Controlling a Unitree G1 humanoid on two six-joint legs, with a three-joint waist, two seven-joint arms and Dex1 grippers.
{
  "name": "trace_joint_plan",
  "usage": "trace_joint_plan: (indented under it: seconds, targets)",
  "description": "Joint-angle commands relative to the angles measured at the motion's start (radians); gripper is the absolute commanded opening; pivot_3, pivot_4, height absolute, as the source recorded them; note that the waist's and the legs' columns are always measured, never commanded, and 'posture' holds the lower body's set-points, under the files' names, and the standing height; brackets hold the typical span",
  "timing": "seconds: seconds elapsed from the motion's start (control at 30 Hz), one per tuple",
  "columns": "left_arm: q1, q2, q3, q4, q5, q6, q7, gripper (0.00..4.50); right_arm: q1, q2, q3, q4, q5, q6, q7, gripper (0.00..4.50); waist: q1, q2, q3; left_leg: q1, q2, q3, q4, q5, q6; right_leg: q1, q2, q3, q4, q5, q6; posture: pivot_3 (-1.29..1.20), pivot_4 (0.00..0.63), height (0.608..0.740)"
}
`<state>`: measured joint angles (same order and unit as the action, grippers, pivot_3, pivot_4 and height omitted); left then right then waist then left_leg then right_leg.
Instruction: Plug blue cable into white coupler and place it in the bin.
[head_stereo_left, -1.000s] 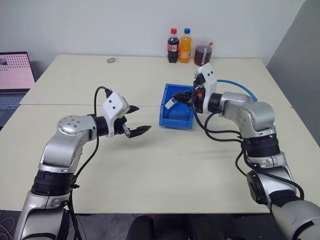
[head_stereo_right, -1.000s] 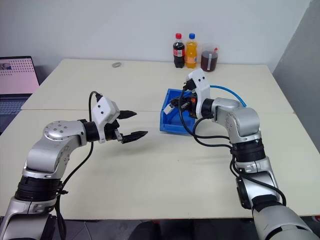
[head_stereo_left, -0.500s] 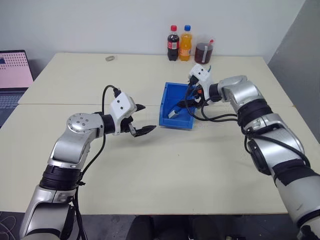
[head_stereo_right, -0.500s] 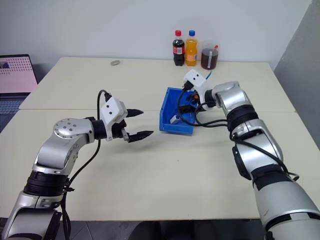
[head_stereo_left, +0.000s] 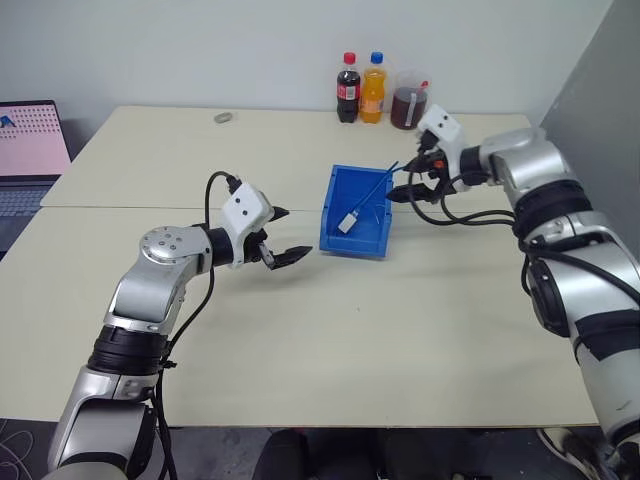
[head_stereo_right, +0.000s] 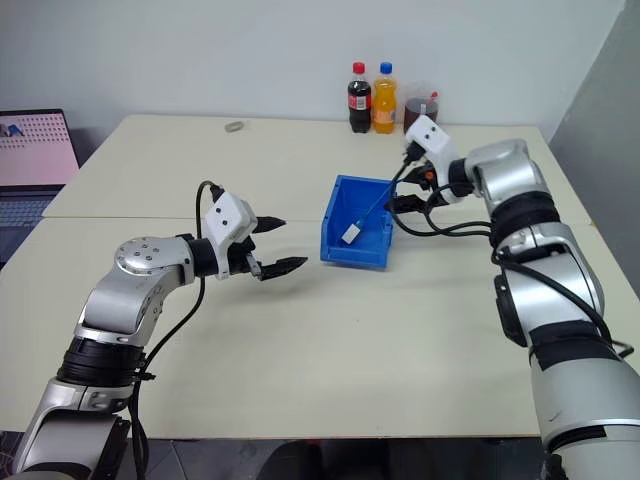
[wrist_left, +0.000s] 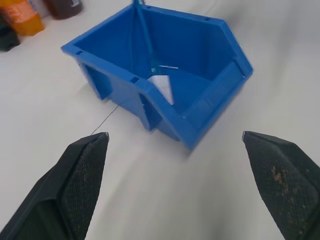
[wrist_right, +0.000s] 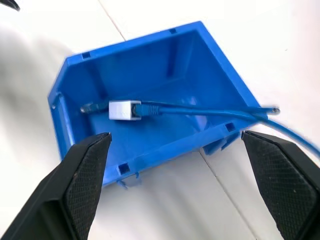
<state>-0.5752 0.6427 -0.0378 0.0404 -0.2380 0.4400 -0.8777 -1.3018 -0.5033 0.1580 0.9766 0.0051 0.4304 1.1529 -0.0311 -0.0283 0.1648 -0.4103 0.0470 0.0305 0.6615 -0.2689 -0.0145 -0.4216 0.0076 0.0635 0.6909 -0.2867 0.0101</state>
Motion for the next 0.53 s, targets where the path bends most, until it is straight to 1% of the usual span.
trace_joint_plan:
  seconds: [0.03, 0.13, 0.27, 0.37, 0.43, 0.53]
  targets:
    - [0.012, 0.017, 0.097, -0.029, -0.012, 0.061, 0.088, 4.5, 0.217, -0.092, -0.156, -0.492, 0.161, 0.21, 0.001, 4.43, 0.003, 0.0, 0.0, -0.001, -0.001, -0.001, 0.002, 0.0, 0.0, 0.0, -0.001, -0.001, 0.001, 0.0, 0.0, 0.0, 0.15, 0.74]
    - [0.043, 0.05, 0.136, -0.057, 0.003, 0.078, 0.123, 4.5, 0.464, -0.154, -0.258, -0.898, 0.251, 0.321, -0.038, 4.43, 0.004, 0.001, 0.001, -0.004, -0.002, -0.004, 0.004, 0.0, 0.0, -0.001, -0.001, -0.003, 0.004, 0.0, 0.001, 0.0, 0.15, 0.74]
    - [0.049, 0.09, 0.19, -0.048, -0.019, 0.116, 0.135, 4.5, 0.697, -0.169, -0.406, -1.237, 0.354, 0.565, -0.168, 4.43, 0.001, 0.001, 0.001, -0.004, -0.002, -0.007, 0.004, 0.0, 0.0, -0.001, -0.001, -0.005, 0.006, 0.0, 0.001, 0.0, 0.15, 0.74]
    - [0.063, 0.107, 0.221, -0.082, -0.058, 0.163, 0.122, 4.5, 0.851, -0.163, -0.493, -1.427, 0.418, 0.659, -0.225, 4.43, -0.001, 0.001, 0.001, -0.001, -0.002, -0.007, 0.004, 0.002, -0.003, 0.001, 0.0, -0.005, 0.007, 0.0, 0.001, 0.0, 0.15, 0.74]
    - [0.079, 0.117, 0.229, -0.11, -0.08, 0.191, 0.111, 4.5, 0.903, -0.142, -0.53, -1.493, 0.457, 0.684, -0.264, 4.43, -0.002, 0.001, 0.001, 0.001, -0.002, -0.006, 0.004, 0.002, -0.003, 0.002, 0.002, -0.004, 0.007, 0.0, 0.002, 0.0, 0.15, 0.74]
    - [0.098, 0.128, 0.235, -0.151, -0.114, 0.231, 0.094, 4.5, 0.937, -0.126, -0.539, -1.519, 0.492, 0.683, -0.313, 4.43, -0.005, 0.001, 0.001, 0.003, -0.002, -0.003, 0.003, 0.003, -0.005, 0.002, 0.006, 0.0, 0.007, 0.001, 0.004, 0.0, 0.15, 0.74]
